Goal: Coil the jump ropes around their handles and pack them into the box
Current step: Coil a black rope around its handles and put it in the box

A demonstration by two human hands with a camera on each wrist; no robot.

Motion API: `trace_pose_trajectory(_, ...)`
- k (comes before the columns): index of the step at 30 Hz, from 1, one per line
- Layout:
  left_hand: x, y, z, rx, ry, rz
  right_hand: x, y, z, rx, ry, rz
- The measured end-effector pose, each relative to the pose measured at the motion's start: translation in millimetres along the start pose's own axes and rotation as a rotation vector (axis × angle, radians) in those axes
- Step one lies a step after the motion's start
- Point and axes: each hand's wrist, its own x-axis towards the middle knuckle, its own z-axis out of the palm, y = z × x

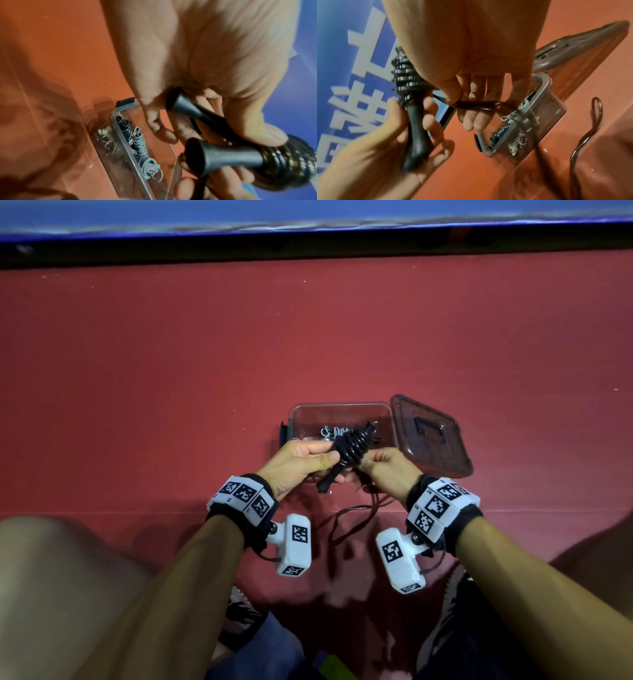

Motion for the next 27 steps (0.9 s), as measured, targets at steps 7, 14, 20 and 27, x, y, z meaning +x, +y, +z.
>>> trace_pose_trajectory(7, 11, -2, -1, 0.172, 0.093, 0.000, -4, 3, 13, -0.193, -0.080, -0.006)
trace_pose_trajectory(14, 15, -20, -10, 0.647, 0.229, -0.053, 4, 4, 11, -0.452, -0.092, -0.001)
trace_pose_trajectory(20, 16, -20, -4, 0.783, 0.252, -0.103, 7, 4, 9, -0.535, -0.130, 0.016)
trace_pose_trajectory(27, 14, -17, -1, 0.804, 0.248, -0.116, 1, -7, 6, -0.625, -0.169, -0.018)
